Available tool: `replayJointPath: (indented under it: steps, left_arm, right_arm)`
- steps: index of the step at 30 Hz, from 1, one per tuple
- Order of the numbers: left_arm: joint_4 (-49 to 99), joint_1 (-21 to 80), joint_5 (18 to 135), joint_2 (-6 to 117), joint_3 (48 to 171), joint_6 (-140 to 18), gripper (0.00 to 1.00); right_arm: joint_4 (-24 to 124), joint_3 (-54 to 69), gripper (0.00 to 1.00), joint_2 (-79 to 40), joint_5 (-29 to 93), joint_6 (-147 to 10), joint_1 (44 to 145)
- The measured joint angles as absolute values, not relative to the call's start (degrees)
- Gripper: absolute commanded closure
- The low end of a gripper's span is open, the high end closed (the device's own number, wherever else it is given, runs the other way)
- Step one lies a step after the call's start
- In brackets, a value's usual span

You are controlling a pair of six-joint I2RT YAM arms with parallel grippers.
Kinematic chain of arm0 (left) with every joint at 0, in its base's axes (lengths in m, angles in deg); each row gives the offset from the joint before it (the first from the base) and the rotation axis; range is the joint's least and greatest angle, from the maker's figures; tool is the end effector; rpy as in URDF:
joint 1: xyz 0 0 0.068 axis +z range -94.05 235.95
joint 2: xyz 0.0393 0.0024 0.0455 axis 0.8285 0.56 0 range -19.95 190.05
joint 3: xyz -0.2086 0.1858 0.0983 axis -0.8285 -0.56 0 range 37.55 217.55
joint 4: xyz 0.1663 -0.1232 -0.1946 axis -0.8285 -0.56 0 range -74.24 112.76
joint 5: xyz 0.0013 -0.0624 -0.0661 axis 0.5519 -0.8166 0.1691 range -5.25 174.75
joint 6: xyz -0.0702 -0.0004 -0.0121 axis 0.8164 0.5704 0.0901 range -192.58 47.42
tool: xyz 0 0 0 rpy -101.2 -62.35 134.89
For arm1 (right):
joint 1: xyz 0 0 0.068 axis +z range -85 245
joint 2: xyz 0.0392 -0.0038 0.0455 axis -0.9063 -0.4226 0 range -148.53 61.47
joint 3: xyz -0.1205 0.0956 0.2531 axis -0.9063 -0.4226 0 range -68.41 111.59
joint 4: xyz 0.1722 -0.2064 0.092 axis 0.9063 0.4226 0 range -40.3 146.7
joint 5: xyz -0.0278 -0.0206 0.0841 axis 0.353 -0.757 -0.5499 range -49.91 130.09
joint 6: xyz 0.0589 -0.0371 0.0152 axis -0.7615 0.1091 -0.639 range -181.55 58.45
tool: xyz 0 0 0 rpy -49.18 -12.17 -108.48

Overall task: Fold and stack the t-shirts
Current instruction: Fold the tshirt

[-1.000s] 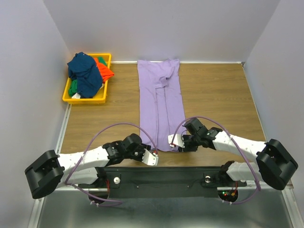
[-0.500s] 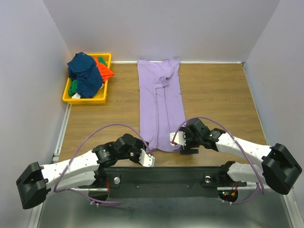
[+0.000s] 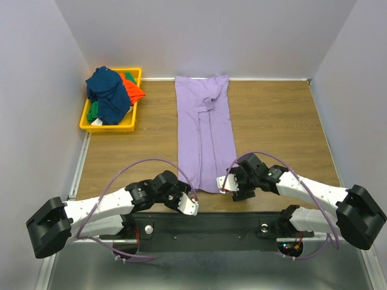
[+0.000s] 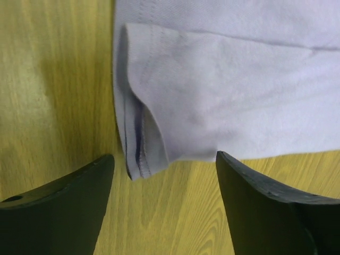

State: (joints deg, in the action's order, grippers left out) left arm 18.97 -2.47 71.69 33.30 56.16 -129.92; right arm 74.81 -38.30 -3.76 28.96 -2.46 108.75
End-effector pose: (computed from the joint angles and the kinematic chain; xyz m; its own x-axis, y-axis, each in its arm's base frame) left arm 0.0966 -0.1823 0.1593 0.6011 0.5883 -0.5410 0.7719 -0.2520 0.5837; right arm 0.1505 0.1597 0.1551 0.3193 -0.8597 -0.3988 -0.9221 -0.1848 -0.3399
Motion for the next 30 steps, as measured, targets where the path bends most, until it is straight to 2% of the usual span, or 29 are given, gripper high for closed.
replayJointPath:
  steps: [2,3,5,6,8,9,10,12,13,14,16,24,30]
  left_arm:
    - [19.58,-2.47,71.67,34.37,56.16,-130.51,0.38]
    - [20.15,-2.47,71.72,35.49,56.16,-130.79,0.42]
    - [20.65,-2.47,71.76,36.82,56.14,-131.05,0.46]
    - [21.0,-2.47,71.76,37.48,56.14,-131.19,0.49]
    - [22.31,-2.47,71.78,38.57,56.14,-131.21,0.62]
    - [22.66,-2.47,71.93,39.05,56.14,-131.45,0.67]
    - [22.88,-2.47,72.04,39.49,56.11,-131.4,0.75]
    - [23.28,-2.47,72.24,40.03,56.11,-131.36,0.83]
    - [23.41,-2.47,72.39,40.01,56.11,-131.14,0.93]
    - [23.52,-2.47,72.46,39.97,56.11,-131.03,0.96]
    - [23.6,-2.47,72.63,39.79,56.11,-130.38,1.0]
    - [21.24,-0.83,71.17,35.09,57.73,-126.62,1.0]
    - [19.58,5.75,68.46,34.31,61.95,-125.81,1.0]
  right_arm:
    - [74.83,-38.43,0.33,-3.91,28.19,-1.71,109.23]
    - [74.59,-38.5,0.41,-4.28,27.82,-1.45,109.47]
    - [74.13,-38.39,0.47,-5.05,27.4,-1.06,109.95]
    - [73.76,-38.5,0.55,-5.42,27.34,-0.9,110.06]
    - [72.69,-38.47,0.65,-6.45,26.92,-0.42,110.15]
    - [72.18,-38.47,0.77,-6.88,26.68,-0.23,110.17]
    - [71.72,-38.52,0.81,-7.21,26.55,-0.07,110.28]
    - [71.0,-38.8,0.9,-7.67,26.64,0.17,110.47]
    - [70.83,-38.82,0.94,-7.65,26.62,0.17,110.47]
    - [70.65,-38.91,0.97,-7.61,26.68,0.12,110.47]
    - [70.63,-38.93,1.0,-7.5,26.81,-0.34,110.47]
    - [72.31,-39.17,0.99,-5.05,29.15,-5.1,110.45]
    - [74.28,-36.25,0.99,-5.09,29.7,-6.72,109.6]
